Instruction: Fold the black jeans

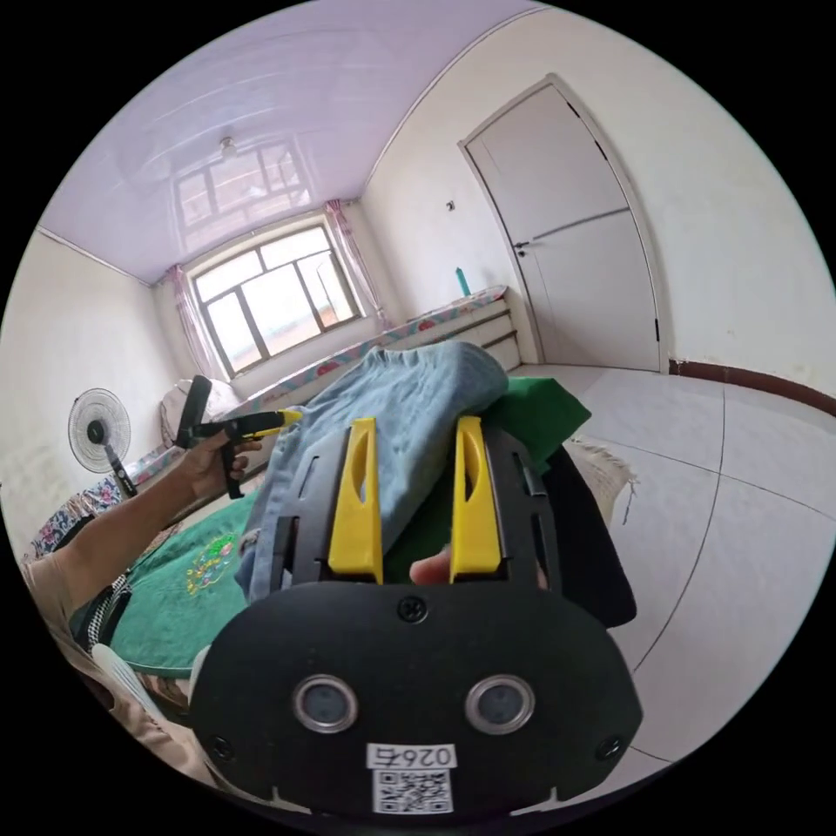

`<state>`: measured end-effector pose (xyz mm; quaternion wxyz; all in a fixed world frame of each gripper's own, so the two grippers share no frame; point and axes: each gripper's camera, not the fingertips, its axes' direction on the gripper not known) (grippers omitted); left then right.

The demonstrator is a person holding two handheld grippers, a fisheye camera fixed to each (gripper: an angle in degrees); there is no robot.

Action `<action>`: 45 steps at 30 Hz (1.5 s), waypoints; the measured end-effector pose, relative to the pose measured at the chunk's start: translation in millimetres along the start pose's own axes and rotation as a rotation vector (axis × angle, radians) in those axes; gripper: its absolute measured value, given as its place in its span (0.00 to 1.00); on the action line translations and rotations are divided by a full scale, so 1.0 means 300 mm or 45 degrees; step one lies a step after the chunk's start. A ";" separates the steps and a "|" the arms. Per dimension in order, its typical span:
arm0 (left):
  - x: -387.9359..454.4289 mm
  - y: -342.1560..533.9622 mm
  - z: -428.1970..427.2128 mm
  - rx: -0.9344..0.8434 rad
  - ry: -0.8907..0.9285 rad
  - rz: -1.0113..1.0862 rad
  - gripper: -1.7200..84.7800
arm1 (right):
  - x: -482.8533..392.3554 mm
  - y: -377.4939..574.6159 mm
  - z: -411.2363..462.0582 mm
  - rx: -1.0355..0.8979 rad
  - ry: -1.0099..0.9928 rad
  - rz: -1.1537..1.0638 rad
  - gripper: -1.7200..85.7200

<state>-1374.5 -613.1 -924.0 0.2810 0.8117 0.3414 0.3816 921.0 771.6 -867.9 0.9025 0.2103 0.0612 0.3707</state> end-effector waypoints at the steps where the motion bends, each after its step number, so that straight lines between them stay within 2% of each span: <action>1: -0.004 0.022 0.032 -0.021 -0.008 -0.016 0.24 | 0.014 -0.013 0.028 -0.046 0.023 -0.007 0.10; 3: -0.017 0.075 0.048 0.007 -0.011 -0.088 0.22 | 0.007 -0.016 0.019 -0.023 0.064 -0.029 0.08; 7: -0.053 0.242 0.086 0.142 -0.028 -0.193 0.23 | -0.082 -0.024 -0.002 0.059 0.088 -0.134 0.10; 12: -0.038 0.366 0.158 0.103 -0.021 -0.175 0.20 | -0.148 -0.106 0.158 -0.140 0.256 -0.187 0.06; 18: -0.003 0.542 0.101 0.096 0.029 -0.194 0.12 | -0.321 -0.159 0.144 -0.043 0.303 -0.274 0.02; 22: -0.009 0.738 0.012 0.187 0.167 -0.337 0.09 | -0.526 -0.233 0.107 0.061 0.314 -0.368 0.01; 27: 0.009 0.950 -0.174 0.261 0.391 -0.388 0.09 | -0.842 -0.388 0.053 0.166 0.189 -0.504 0.00; 33: 0.080 1.327 -0.696 0.446 0.441 -0.374 0.09 | -1.362 -0.550 -0.030 0.249 0.034 -0.755 0.00; 36: 0.121 1.626 -1.063 0.566 0.369 -0.387 0.09 | -1.639 -0.593 -0.066 0.282 -0.088 -0.868 0.00; 39: 0.195 1.995 -1.479 0.697 0.182 -0.410 0.09 | -1.908 -0.621 -0.034 0.264 -0.257 -0.945 0.00; 41: 0.280 2.314 -1.800 0.782 -0.020 -0.452 0.09 | -2.118 -0.635 0.052 0.212 -0.422 -0.963 0.00; 45: 0.426 2.757 -2.151 0.751 -0.382 -0.559 0.11 | -2.409 -0.612 0.288 0.042 -0.664 -0.919 0.01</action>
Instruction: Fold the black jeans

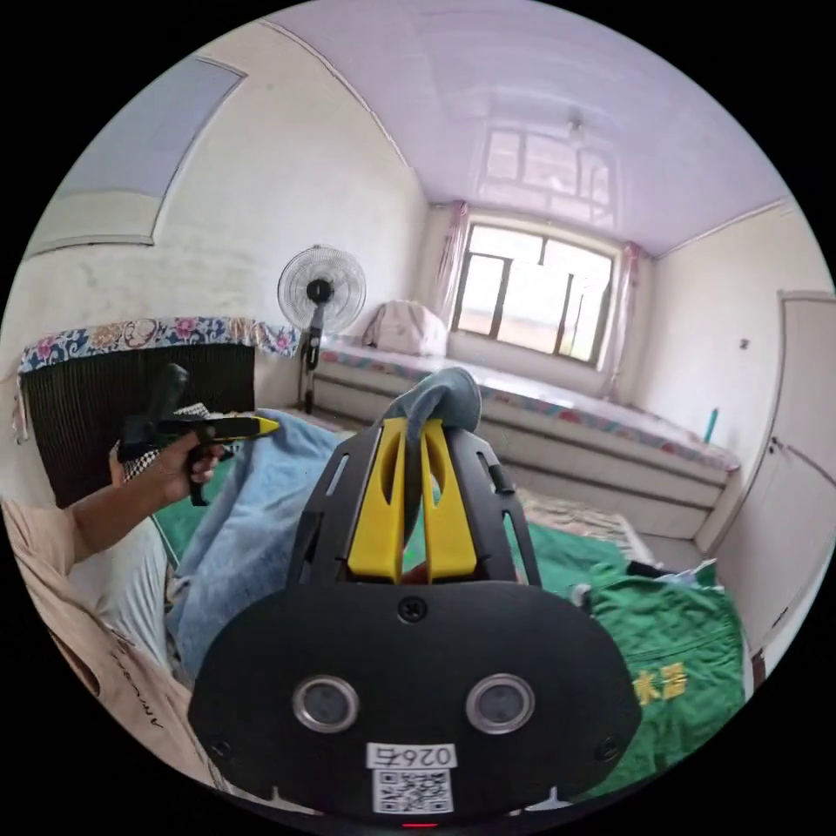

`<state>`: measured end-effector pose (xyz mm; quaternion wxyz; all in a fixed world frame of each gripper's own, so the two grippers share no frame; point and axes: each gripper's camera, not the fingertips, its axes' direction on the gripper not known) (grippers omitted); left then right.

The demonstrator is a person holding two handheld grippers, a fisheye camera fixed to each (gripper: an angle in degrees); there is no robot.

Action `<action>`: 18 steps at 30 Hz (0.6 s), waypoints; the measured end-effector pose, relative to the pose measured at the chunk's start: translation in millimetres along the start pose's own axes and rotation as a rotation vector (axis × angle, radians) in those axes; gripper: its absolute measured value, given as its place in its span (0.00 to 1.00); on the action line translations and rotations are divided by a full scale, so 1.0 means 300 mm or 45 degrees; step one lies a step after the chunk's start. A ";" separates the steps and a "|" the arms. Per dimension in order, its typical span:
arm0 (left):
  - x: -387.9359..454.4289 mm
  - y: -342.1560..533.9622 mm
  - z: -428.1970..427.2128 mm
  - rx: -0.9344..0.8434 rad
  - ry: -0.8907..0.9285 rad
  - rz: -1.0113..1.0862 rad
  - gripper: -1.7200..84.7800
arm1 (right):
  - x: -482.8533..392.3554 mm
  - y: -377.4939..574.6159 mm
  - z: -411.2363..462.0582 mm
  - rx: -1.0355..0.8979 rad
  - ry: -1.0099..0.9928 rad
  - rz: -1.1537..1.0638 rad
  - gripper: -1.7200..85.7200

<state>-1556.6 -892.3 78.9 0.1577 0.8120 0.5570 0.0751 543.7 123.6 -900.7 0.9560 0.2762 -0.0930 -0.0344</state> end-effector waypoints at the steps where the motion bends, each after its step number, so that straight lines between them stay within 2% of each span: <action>1: -0.038 0.075 -0.127 -0.062 -0.146 0.011 0.12 | -0.030 -0.016 0.156 -0.079 -0.050 0.027 0.01; 2: -0.090 0.153 -0.231 -0.156 -0.263 -0.026 0.13 | -0.054 -0.015 0.330 -0.187 -0.106 0.069 0.02; 4: -0.181 0.272 -0.396 -0.199 -0.326 -0.150 0.12 | -0.088 0.020 0.607 -0.388 -0.204 0.142 0.02; 5: -0.221 0.341 -0.525 -0.113 -0.296 -0.204 0.08 | -0.118 0.056 0.769 -0.529 -0.231 0.178 0.02; 8: -0.249 0.406 -0.764 0.032 -0.296 -0.246 0.02 | -0.222 0.106 1.009 -0.698 -0.199 0.159 0.01; 12: -0.205 0.337 -0.779 -0.169 -0.439 -0.126 0.01 | -0.339 0.041 1.125 -0.689 -0.246 0.098 0.01; 14: -0.131 0.308 -0.688 -0.343 -0.550 0.040 0.01 | -0.400 -0.023 1.166 -0.648 -0.286 0.066 0.01; 18: -0.049 0.357 -0.557 -0.505 -0.613 0.145 0.01 | -0.444 -0.092 1.251 -0.687 -0.328 0.080 0.01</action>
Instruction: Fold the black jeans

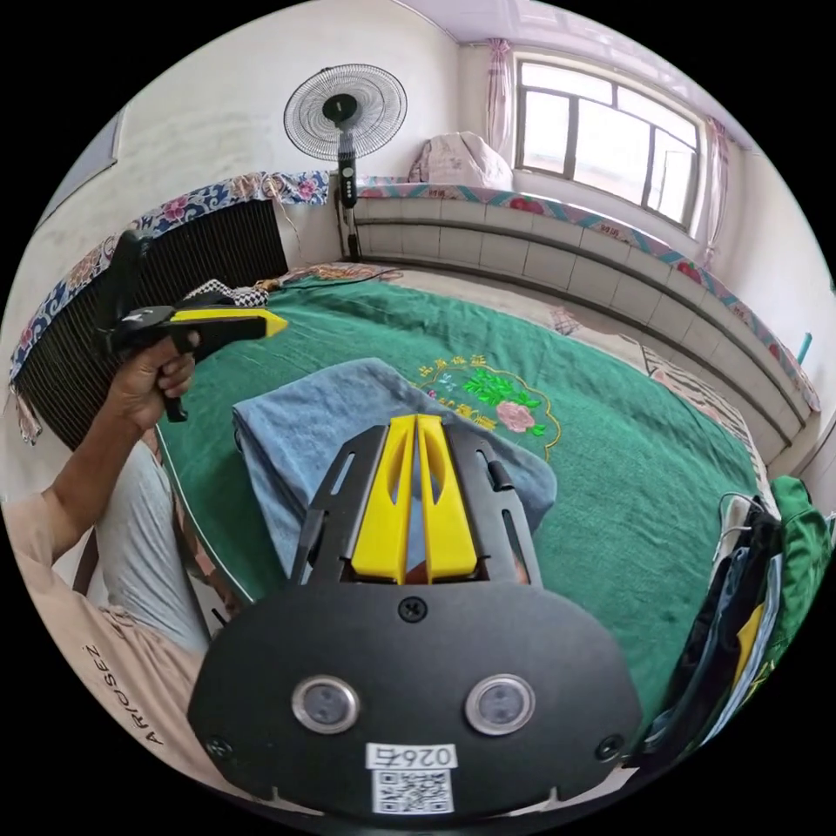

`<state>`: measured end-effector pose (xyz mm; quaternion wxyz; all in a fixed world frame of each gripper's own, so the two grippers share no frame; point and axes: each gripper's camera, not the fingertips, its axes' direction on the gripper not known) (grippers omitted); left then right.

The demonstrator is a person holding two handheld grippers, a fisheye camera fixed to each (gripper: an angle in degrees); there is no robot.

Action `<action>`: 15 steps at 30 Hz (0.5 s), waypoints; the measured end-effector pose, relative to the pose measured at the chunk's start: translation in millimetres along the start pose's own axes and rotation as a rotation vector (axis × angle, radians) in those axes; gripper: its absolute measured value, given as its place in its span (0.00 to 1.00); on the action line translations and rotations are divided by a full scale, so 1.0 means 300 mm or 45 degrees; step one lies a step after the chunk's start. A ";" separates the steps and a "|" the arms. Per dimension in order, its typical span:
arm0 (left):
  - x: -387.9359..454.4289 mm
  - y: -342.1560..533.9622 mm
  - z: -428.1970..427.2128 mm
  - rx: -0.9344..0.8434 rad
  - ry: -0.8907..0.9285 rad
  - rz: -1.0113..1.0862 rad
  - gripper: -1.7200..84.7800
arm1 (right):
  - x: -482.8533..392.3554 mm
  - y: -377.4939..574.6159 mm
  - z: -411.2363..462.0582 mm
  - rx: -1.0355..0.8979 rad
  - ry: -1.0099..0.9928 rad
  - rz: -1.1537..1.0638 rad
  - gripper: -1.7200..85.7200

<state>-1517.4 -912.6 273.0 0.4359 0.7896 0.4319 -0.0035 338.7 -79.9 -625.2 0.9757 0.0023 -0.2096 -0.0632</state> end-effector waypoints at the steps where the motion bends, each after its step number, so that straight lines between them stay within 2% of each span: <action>1: 0.018 0.019 0.026 -0.042 0.014 -0.004 0.01 | 0.002 -0.033 0.025 -0.037 -0.020 0.005 0.01; 3: 0.025 0.058 0.068 -0.126 0.001 -0.028 0.01 | 0.020 -0.078 0.063 -0.071 -0.051 0.035 0.01; 8: 0.005 0.112 0.180 -0.511 -0.082 -0.181 0.01 | 0.097 -0.222 0.175 -0.186 -0.147 0.144 0.01; 15: 0.092 0.210 0.045 -0.470 -0.203 -0.246 0.01 | 0.097 -0.380 0.175 -0.185 -0.156 0.142 0.01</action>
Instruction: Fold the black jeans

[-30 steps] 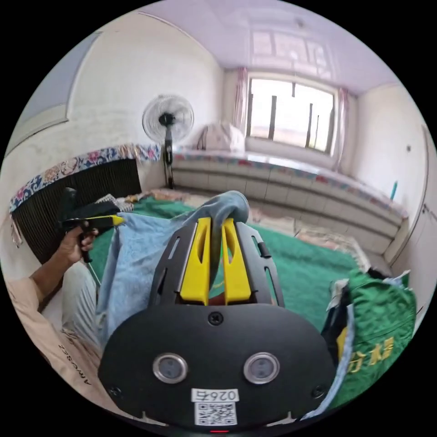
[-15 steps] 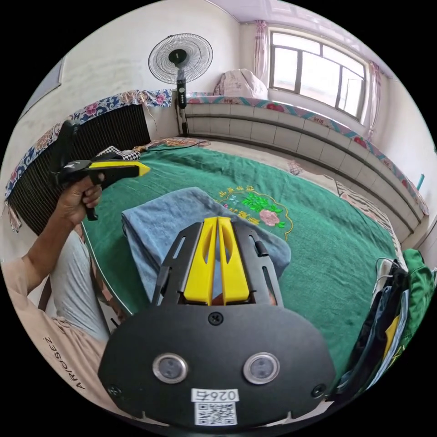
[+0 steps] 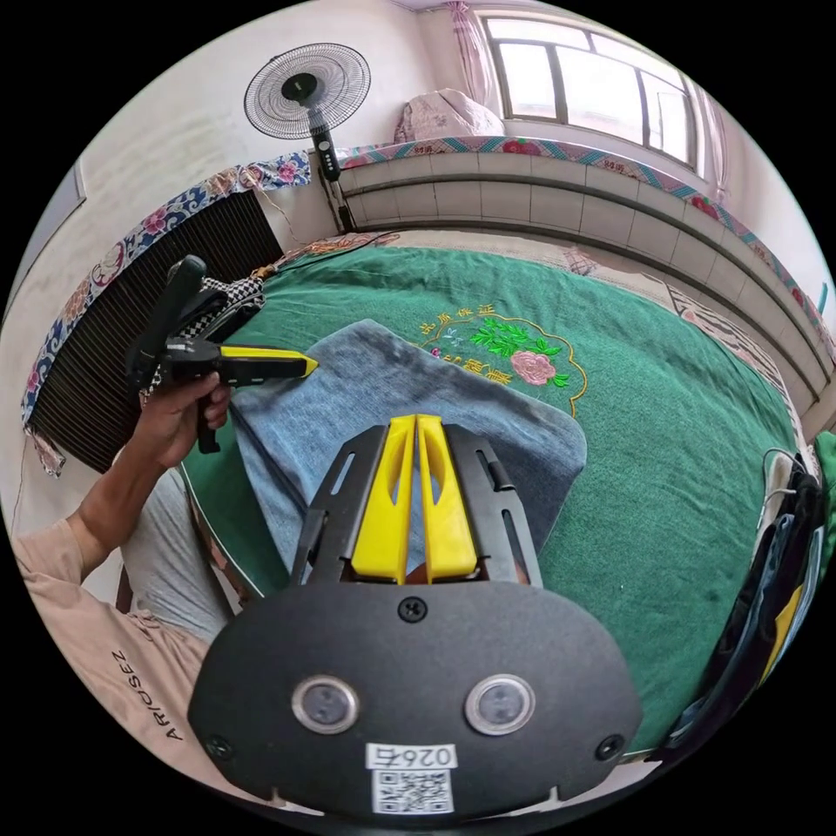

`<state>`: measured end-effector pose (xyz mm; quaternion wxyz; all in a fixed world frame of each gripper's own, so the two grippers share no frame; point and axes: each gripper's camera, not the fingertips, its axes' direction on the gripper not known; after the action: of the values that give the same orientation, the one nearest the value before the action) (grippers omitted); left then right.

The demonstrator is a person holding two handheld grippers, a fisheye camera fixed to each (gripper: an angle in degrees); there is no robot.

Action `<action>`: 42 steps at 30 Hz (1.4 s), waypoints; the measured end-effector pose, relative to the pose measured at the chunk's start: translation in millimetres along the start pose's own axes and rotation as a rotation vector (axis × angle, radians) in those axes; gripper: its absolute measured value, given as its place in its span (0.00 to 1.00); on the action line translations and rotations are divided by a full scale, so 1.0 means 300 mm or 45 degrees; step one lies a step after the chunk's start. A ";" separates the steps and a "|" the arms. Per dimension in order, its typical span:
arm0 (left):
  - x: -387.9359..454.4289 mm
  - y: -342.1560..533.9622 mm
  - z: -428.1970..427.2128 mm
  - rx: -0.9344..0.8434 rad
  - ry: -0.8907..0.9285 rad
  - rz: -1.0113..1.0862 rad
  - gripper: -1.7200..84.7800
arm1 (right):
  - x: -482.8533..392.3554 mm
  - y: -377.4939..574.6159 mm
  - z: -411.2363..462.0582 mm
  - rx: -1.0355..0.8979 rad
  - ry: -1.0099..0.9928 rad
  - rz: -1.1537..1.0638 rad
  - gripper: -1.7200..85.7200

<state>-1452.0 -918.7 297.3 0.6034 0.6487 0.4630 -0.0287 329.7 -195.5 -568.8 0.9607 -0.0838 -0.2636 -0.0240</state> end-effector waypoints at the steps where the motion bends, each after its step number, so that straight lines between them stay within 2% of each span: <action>1: 0.011 0.040 -0.013 0.030 -0.030 0.002 0.01 | -0.008 -0.024 -0.008 0.003 0.001 -0.004 0.01; 6: 0.028 0.169 -0.101 0.111 -0.063 -0.197 0.01 | -0.024 -0.116 -0.037 0.009 -0.034 0.006 0.01; 13: 0.096 0.275 -0.198 0.028 -0.149 -0.098 0.01 | -0.043 -0.234 -0.070 0.006 -0.085 0.014 0.01; 28: -0.025 0.335 -0.251 -0.061 0.139 -0.273 0.01 | -0.073 -0.387 -0.090 -0.041 -0.104 0.047 0.01; 42: 0.043 0.294 -0.290 0.020 0.113 -0.253 0.01 | -0.118 -0.415 -0.126 -0.064 -0.100 0.037 0.01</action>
<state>-1433.9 -827.2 379.9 0.5715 0.6048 0.5510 -0.0635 307.1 -324.5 -600.4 0.9475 -0.1126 -0.2991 -0.0135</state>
